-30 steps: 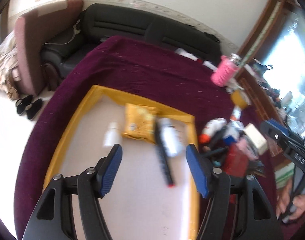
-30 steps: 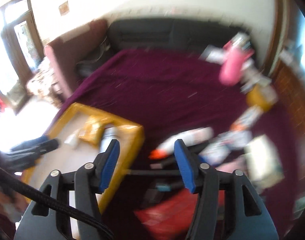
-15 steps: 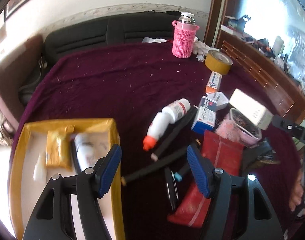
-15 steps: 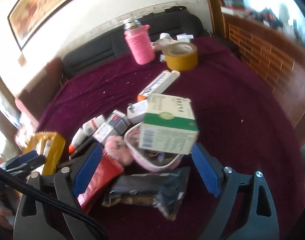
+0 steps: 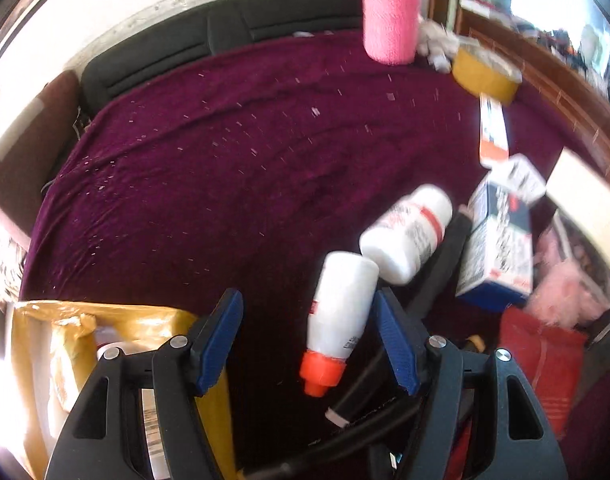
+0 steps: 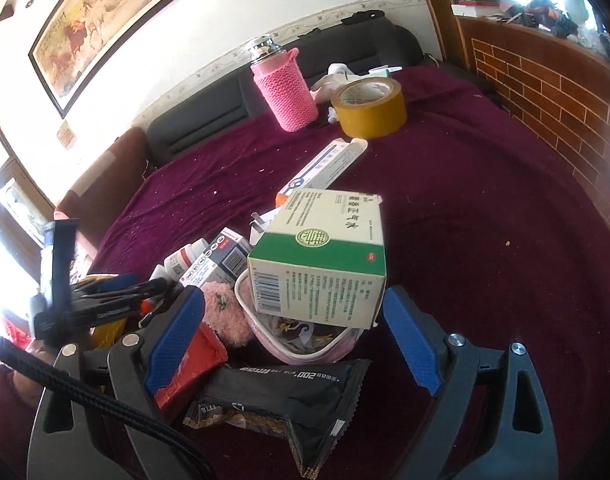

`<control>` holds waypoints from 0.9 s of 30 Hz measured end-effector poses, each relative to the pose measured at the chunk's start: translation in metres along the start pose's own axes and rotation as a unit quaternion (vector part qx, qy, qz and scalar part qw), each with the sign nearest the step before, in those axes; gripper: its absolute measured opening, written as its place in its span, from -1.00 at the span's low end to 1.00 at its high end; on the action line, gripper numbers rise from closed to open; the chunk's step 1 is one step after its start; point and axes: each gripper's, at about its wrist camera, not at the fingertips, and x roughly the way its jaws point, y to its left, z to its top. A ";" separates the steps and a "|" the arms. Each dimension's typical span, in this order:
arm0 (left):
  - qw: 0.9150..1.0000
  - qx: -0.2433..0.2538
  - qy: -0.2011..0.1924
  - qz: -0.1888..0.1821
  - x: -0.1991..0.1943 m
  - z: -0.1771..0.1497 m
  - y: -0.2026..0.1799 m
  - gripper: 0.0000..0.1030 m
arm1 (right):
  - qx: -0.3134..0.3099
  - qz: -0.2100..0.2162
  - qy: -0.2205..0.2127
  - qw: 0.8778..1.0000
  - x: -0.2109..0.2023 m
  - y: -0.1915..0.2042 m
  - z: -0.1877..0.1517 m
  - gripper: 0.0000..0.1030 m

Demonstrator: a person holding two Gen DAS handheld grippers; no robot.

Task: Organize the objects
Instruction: 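Grasp the white glue bottle with orange cap using the left gripper, then carry the glue bottle toward the tray while the right gripper grasps a white pill bottle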

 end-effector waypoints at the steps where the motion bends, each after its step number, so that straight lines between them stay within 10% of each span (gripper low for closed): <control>1: 1.000 0.011 -0.009 0.010 -0.002 -0.001 -0.005 0.17 | 0.000 -0.001 -0.002 1.000 -0.001 0.000 0.000 0.76; 4: 1.000 0.020 -0.005 0.004 -0.005 -0.001 -0.012 -0.56 | -0.001 -0.002 -0.008 1.000 -0.003 0.000 -0.002 0.76; 13: 0.998 -0.018 -0.056 -0.037 -0.056 -0.014 -0.008 -0.56 | 0.003 -0.016 -0.017 1.000 -0.003 -0.004 -0.004 0.76; 21: 0.977 -0.095 -0.152 -0.115 -0.155 -0.069 0.042 -0.56 | -0.028 -0.019 -0.040 0.999 -0.015 0.013 -0.004 0.76; 27: 0.968 -0.118 -0.205 -0.085 -0.200 -0.127 0.076 -0.56 | -0.077 0.052 0.006 0.996 -0.019 0.082 -0.004 0.77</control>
